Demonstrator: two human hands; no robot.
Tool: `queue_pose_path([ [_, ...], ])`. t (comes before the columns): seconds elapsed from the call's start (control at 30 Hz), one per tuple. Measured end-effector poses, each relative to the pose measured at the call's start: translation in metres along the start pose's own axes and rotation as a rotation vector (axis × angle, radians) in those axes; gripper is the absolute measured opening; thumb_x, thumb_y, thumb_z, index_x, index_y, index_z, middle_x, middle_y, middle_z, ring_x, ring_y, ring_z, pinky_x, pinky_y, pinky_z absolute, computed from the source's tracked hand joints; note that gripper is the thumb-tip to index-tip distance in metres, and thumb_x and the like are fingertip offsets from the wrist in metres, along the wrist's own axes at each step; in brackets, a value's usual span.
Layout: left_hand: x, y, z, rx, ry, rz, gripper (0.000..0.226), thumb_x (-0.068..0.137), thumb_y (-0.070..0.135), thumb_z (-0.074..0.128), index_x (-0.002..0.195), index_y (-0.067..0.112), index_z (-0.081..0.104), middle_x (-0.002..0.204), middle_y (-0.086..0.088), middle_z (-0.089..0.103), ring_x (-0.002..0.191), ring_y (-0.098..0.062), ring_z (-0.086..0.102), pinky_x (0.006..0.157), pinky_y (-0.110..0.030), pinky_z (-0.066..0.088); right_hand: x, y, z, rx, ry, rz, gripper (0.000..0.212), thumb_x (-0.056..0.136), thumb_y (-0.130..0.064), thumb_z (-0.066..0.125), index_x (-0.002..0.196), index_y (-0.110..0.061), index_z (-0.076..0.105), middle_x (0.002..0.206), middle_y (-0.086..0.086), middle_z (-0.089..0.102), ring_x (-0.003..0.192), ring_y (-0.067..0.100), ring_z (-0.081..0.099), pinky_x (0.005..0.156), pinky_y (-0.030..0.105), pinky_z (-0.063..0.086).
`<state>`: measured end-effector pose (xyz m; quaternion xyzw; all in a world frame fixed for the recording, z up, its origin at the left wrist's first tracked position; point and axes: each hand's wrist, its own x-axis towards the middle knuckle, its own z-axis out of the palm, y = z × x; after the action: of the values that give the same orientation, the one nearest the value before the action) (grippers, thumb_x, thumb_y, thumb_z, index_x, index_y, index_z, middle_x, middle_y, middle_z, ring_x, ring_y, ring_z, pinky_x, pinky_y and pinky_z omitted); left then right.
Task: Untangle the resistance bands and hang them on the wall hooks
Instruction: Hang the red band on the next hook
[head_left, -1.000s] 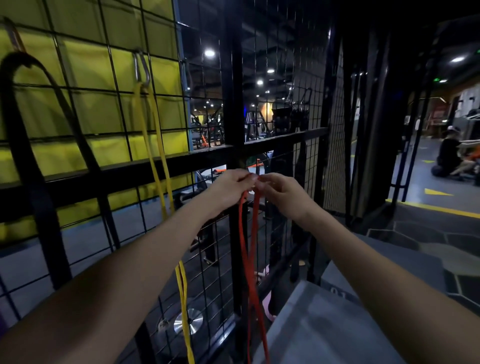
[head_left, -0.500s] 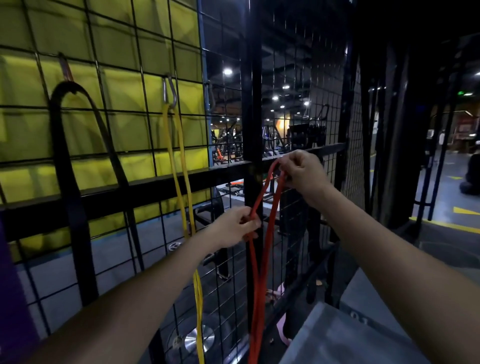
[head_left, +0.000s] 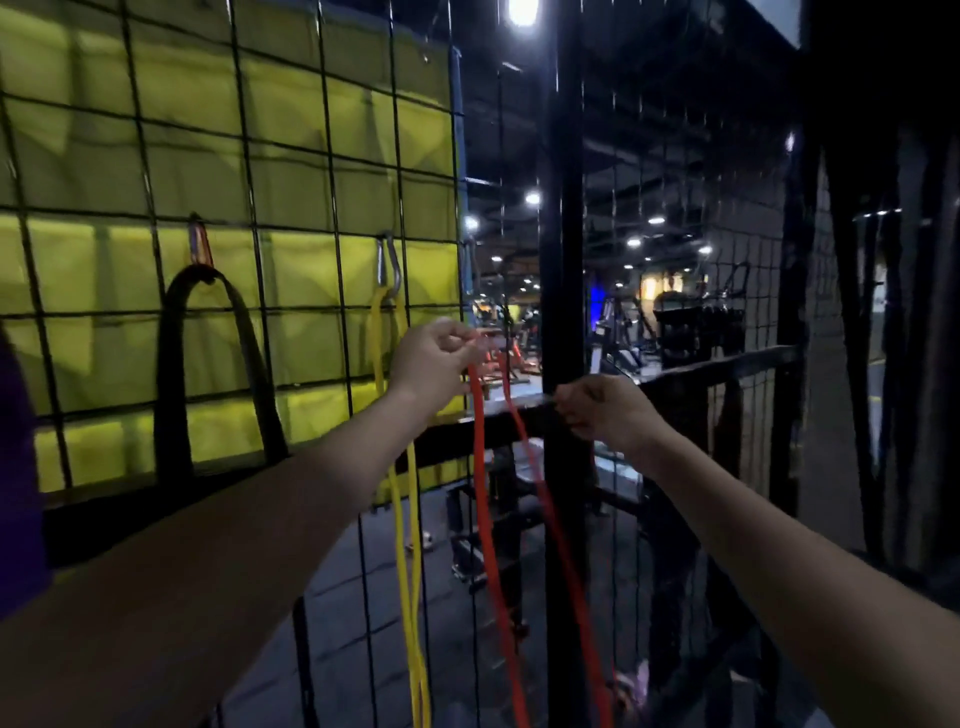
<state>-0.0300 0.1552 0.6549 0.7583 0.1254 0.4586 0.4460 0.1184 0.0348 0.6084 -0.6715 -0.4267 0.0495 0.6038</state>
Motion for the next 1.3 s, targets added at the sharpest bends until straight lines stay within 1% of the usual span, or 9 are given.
queue_pose_path([
  [0.1, 0.018, 0.010, 0.004, 0.156, 0.016, 0.036, 0.005, 0.085, 0.015, 0.066, 0.086, 0.014, 0.061, 0.078, -0.002, 0.062, 0.080, -0.025, 0.067, 0.073, -0.042, 0.059, 0.036, -0.015, 0.005, -0.068, 0.021, -0.136, 0.025, 0.088, -0.022, 0.060, 0.064, -0.015, 0.059, 0.070, 0.011, 0.053, 0.068, 0.020, 0.048, 0.064, 0.034, 0.040],
  [0.37, 0.059, 0.029, 0.007, 0.523, 0.127, 0.210, 0.008, 0.082, 0.021, 0.069, 0.085, 0.015, 0.066, 0.080, 0.003, 0.063, 0.079, -0.018, 0.064, 0.071, -0.037, 0.058, 0.115, -0.085, 0.017, -0.158, -0.001, -0.407, 0.019, 0.090, -0.021, 0.058, 0.082, -0.006, 0.068, 0.068, 0.001, 0.058, 0.061, 0.010, 0.050, 0.060, 0.023, 0.039],
  [0.47, 0.067, 0.028, 0.006, 0.591, 0.161, 0.243, 0.007, 0.084, 0.015, 0.068, 0.088, 0.010, 0.069, 0.081, -0.001, 0.063, 0.072, -0.015, 0.060, 0.069, -0.032, 0.057, 0.131, -0.095, 0.030, -0.155, -0.032, -0.373, 0.032, 0.089, -0.020, 0.060, 0.059, -0.010, 0.061, 0.057, 0.001, 0.055, 0.052, 0.009, 0.047, 0.050, 0.020, 0.039],
  [0.57, 0.074, 0.029, 0.003, 0.635, 0.180, 0.251, 0.002, 0.084, 0.014, 0.066, 0.084, 0.014, 0.069, 0.081, 0.001, 0.064, 0.070, -0.010, 0.059, 0.065, -0.025, 0.054, 0.146, -0.096, 0.041, -0.051, -0.002, -0.302, 0.042, 0.084, -0.018, 0.067, 0.045, -0.018, 0.052, 0.055, 0.003, 0.056, 0.058, 0.020, 0.058, 0.061, 0.030, 0.050],
  [0.67, 0.079, 0.032, 0.002, 0.644, 0.162, 0.238, 0.004, 0.084, 0.015, 0.067, 0.087, 0.013, 0.069, 0.082, 0.000, 0.064, 0.075, -0.016, 0.064, 0.069, -0.035, 0.058, 0.154, -0.098, 0.045, 0.058, -0.027, -0.238, 0.027, 0.082, -0.017, 0.070, 0.056, -0.015, 0.060, 0.067, 0.008, 0.062, 0.068, 0.027, 0.063, 0.076, 0.043, 0.056],
  [0.83, 0.084, 0.038, -0.001, 0.636, 0.151, 0.237, 0.004, 0.082, 0.017, 0.070, 0.082, 0.013, 0.068, 0.077, -0.002, 0.061, 0.076, -0.025, 0.064, 0.070, -0.045, 0.057, 0.156, -0.103, 0.038, 0.118, -0.133, -0.180, 0.015, 0.082, -0.015, 0.070, 0.071, -0.009, 0.062, 0.068, 0.002, 0.060, 0.062, 0.014, 0.057, 0.061, 0.027, 0.051],
  [0.93, 0.085, 0.042, -0.004, 0.629, 0.139, 0.236, 0.008, 0.081, 0.019, 0.070, 0.085, 0.012, 0.068, 0.086, -0.008, 0.067, 0.082, -0.026, 0.065, 0.070, -0.046, 0.057, 0.152, -0.107, 0.034, 0.158, -0.201, -0.164, 0.020, 0.084, -0.010, 0.067, 0.066, -0.012, 0.057, 0.068, 0.004, 0.058, 0.070, 0.020, 0.059, 0.075, 0.036, 0.055],
  [1.17, 0.088, 0.047, -0.009, 0.597, 0.190, 0.255, 0.010, 0.080, 0.020, 0.070, 0.083, 0.017, 0.061, 0.087, -0.007, 0.066, 0.083, -0.024, 0.066, 0.070, -0.046, 0.057, 0.139, -0.115, 0.028, 0.219, -0.287, -0.150, 0.013, 0.085, -0.008, 0.064, 0.078, 0.002, 0.060, 0.073, 0.012, 0.065, 0.067, 0.022, 0.065, 0.073, 0.034, 0.059],
  [1.3, 0.092, 0.047, -0.007, 0.593, 0.202, 0.273, 0.015, 0.080, 0.019, 0.070, 0.076, 0.024, 0.056, 0.083, -0.002, 0.065, 0.080, -0.021, 0.067, 0.069, -0.046, 0.058, 0.142, -0.115, 0.028, 0.237, -0.265, -0.162, 0.008, 0.082, -0.005, 0.065, 0.081, 0.002, 0.062, 0.073, 0.012, 0.067, 0.063, 0.021, 0.067, 0.060, 0.030, 0.060],
])
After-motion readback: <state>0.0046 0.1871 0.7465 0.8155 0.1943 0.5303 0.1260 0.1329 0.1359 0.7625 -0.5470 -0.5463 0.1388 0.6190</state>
